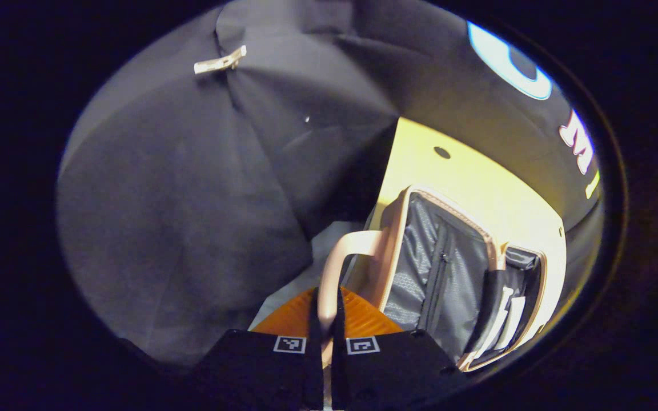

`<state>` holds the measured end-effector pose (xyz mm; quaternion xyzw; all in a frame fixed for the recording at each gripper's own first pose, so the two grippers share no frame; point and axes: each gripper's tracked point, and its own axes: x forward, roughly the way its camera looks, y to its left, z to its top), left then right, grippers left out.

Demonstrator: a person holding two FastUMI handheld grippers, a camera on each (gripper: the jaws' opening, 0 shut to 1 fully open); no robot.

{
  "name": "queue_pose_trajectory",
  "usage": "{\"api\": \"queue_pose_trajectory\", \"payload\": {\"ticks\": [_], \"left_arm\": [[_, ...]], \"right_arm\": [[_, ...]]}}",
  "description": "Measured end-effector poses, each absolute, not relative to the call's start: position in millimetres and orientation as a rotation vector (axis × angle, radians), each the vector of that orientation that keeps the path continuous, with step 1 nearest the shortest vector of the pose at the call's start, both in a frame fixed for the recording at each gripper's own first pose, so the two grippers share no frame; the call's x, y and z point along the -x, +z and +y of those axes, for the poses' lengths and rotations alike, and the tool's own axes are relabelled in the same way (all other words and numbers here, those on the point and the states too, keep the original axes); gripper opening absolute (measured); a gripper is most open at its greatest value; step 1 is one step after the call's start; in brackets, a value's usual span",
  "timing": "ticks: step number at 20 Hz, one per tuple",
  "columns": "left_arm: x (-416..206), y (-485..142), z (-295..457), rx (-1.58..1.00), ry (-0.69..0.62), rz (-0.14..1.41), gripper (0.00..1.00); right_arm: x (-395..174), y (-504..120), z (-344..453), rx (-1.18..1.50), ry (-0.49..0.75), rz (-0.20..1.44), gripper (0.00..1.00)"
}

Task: First open the suitcase, pack the skin care products into it, and then close the suitcase.

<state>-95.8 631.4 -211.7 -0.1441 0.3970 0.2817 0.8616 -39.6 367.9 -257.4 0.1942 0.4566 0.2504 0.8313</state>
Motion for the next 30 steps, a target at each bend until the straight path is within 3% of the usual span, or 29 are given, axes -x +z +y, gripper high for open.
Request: {"api": "queue_pose_trajectory", "payload": {"ticks": [9,13,17,22,25,30], "left_arm": [[80,-79,522,0.145,0.543,0.671,0.1],[43,-32,432,0.133,0.429,0.594,0.1],[4,-24,334,0.128,0.291,0.584,0.1],[-55,-79,202,0.123,0.083,0.658,0.1],[-91,-146,155,0.13,0.02,0.731,0.06],[-110,-258,115,0.046,-0.021,0.915,0.1]], "right_arm": [[41,-223,293,-0.367,0.6,0.863,0.81],[35,-210,250,-0.386,0.586,0.814,0.81],[32,-205,207,-0.401,0.555,0.788,0.81],[36,-199,156,-0.413,0.504,0.759,0.81],[41,-197,129,-0.406,0.471,0.744,0.81],[52,-203,75,-0.392,0.355,0.747,0.81]]}}
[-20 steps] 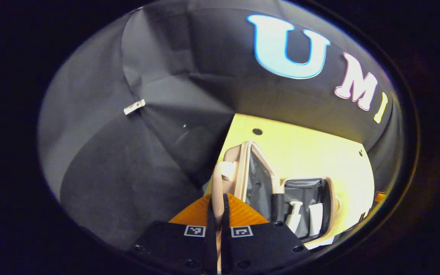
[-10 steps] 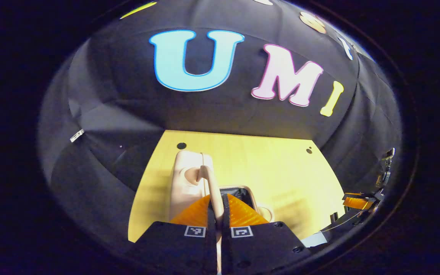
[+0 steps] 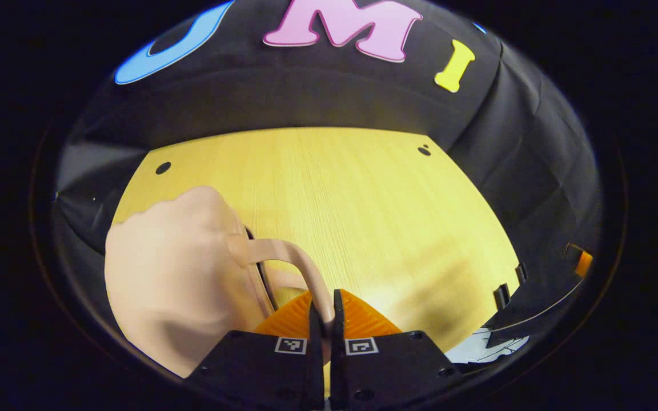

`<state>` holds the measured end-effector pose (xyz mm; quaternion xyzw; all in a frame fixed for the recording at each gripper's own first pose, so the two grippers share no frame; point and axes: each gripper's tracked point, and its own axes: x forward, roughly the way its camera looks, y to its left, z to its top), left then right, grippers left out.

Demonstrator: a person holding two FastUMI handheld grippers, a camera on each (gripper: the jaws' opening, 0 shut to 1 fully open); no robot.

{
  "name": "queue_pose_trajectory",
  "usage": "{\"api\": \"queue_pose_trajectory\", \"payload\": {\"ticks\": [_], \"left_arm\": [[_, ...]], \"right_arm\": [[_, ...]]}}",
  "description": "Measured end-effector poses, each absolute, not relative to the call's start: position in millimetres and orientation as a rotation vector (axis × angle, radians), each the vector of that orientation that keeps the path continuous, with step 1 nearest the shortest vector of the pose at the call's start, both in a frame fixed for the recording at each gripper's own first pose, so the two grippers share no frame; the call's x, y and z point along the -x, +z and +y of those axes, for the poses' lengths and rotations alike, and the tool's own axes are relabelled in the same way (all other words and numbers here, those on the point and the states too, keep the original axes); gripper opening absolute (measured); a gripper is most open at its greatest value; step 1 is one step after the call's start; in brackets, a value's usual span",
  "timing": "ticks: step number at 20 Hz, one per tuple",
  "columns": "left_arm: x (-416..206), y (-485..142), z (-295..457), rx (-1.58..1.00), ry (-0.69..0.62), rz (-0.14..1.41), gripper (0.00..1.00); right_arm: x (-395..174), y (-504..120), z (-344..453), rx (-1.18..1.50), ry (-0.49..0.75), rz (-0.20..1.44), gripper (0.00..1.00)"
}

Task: First open the suitcase, pack the skin care products into it, and then close the suitcase.

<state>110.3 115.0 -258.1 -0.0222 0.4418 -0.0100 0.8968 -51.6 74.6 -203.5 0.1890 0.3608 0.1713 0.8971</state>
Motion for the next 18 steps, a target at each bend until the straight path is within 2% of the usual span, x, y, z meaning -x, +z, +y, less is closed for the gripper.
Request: {"api": "queue_pose_trajectory", "payload": {"ticks": [3,6,9,11,12,13,15,16,18], "left_arm": [[-117,-274,107,0.014,-0.058,0.912,0.11],[-117,-282,104,0.023,-0.04,0.943,0.17],[-124,-263,106,-0.061,-0.019,0.874,0.24],[-122,-245,104,-0.102,-0.027,0.832,0.37],[-118,-237,108,-0.12,-0.014,0.817,0.51],[-118,-223,107,-0.132,-0.009,0.776,0.46],[-121,-186,97,-0.137,-0.002,0.668,0.49],[-119,-158,91,-0.136,0.0,0.602,0.55],[-115,-96,76,-0.142,-0.001,0.451,0.51]], "right_arm": [[59,-200,50,-0.366,0.31,0.722,0.81],[54,-189,39,-0.344,0.297,0.665,0.81],[46,-166,36,-0.338,0.312,0.587,0.81],[37,-145,35,-0.334,0.336,0.516,0.81],[34,-138,34,-0.324,0.347,0.491,0.81],[30,-129,32,-0.31,0.355,0.464,0.81],[22,-110,29,-0.28,0.379,0.41,0.81],[18,-100,28,-0.265,0.391,0.38,0.81],[8,-82,29,-0.233,0.426,0.327,0.81]]}}
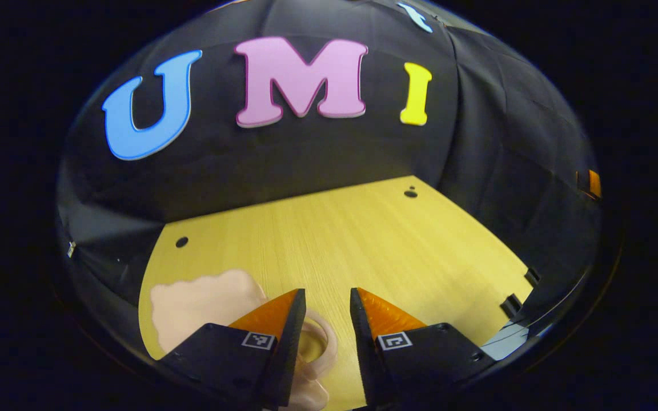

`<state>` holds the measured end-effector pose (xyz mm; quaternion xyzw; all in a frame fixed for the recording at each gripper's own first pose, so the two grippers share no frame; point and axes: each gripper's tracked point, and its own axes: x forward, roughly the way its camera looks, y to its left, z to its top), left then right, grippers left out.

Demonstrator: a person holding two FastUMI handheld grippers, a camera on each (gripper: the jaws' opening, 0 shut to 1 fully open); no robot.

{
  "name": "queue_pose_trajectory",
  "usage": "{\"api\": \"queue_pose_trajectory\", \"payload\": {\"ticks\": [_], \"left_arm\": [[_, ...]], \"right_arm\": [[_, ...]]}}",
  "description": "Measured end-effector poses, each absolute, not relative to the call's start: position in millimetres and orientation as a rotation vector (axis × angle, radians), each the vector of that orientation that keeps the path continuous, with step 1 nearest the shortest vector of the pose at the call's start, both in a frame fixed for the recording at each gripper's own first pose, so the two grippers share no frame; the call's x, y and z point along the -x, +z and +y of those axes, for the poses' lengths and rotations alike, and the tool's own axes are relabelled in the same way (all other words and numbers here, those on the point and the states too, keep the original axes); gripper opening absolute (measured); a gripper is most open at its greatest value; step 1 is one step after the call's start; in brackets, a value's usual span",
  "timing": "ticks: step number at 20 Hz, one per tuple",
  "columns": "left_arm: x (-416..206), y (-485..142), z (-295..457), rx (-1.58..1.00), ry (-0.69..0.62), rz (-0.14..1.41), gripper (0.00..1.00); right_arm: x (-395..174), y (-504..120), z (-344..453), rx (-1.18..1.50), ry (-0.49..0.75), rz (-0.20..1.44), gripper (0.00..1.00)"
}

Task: First open the suitcase, pack the skin care products into it, and then close the suitcase.

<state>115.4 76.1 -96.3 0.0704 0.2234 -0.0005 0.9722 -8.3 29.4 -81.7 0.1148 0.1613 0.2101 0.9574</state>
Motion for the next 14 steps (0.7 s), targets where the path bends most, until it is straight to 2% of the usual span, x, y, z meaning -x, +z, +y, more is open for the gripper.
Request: {"api": "queue_pose_trajectory", "payload": {"ticks": [1,5,6,8,12,13,14], "left_arm": [[-111,-62,66,-0.152,0.005,0.374,0.55],[-83,39,31,-0.186,0.049,0.123,0.5],[-73,55,27,-0.184,0.083,0.097,0.53],[-56,81,24,-0.176,0.151,0.047,0.53],[-30,101,14,-0.135,0.187,-0.026,0.53],[-23,106,15,-0.136,0.19,-0.04,0.56],[-17,112,18,-0.14,0.195,-0.057,0.67]], "right_arm": [[4,-72,30,-0.214,0.446,0.301,0.81],[-9,-32,38,-0.134,0.513,0.192,0.81],[-11,-27,41,-0.12,0.53,0.174,0.81],[-15,-21,47,-0.12,0.568,0.162,0.81],[-28,-13,48,-0.117,0.586,0.133,0.8],[-33,-12,46,-0.109,0.565,0.129,0.81],[-39,-11,43,-0.099,0.533,0.12,0.81]]}}
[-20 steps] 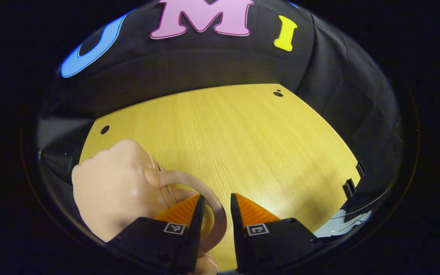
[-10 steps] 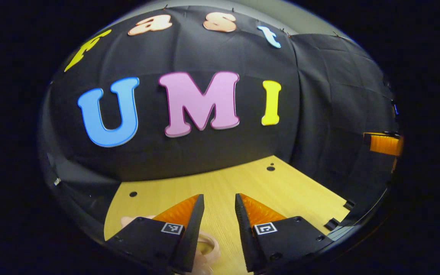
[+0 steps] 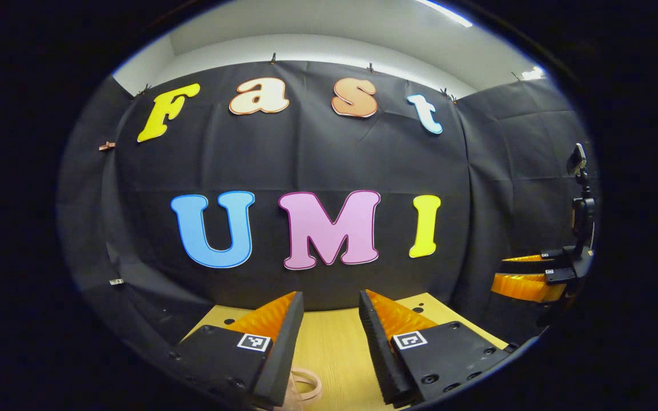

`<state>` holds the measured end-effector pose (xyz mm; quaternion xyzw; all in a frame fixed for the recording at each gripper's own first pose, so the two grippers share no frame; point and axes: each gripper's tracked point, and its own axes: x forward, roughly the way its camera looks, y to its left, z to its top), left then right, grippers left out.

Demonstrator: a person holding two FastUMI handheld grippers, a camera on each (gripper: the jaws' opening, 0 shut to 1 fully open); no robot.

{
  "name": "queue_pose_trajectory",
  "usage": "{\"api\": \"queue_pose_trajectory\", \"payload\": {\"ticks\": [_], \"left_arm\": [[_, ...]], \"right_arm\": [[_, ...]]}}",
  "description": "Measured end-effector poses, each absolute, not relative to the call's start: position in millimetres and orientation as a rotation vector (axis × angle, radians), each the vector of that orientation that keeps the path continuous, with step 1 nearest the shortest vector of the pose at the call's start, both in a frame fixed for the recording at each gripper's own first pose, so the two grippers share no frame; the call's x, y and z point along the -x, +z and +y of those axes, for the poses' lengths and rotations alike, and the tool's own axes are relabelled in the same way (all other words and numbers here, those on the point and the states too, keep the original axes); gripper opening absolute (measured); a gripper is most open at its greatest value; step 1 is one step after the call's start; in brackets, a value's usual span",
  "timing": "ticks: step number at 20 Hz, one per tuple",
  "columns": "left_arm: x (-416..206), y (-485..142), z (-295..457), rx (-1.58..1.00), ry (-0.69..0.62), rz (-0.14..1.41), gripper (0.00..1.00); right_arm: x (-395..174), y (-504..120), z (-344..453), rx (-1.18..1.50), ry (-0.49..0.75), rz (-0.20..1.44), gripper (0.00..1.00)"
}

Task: First open the suitcase, pack the skin care products into it, and then close the suitcase.

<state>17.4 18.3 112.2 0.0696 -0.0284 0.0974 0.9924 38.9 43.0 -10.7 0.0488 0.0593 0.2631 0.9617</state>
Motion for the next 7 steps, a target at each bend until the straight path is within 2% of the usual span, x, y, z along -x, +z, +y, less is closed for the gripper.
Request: {"api": "queue_pose_trajectory", "payload": {"ticks": [2,7], "left_arm": [[-12,121,17,-0.154,0.193,-0.068,0.65],[-11,140,24,-0.206,0.195,-0.118,0.75]], "right_arm": [[-50,-6,38,-0.092,0.453,0.115,0.81],[-59,12,37,-0.072,0.31,0.077,0.81]]}}
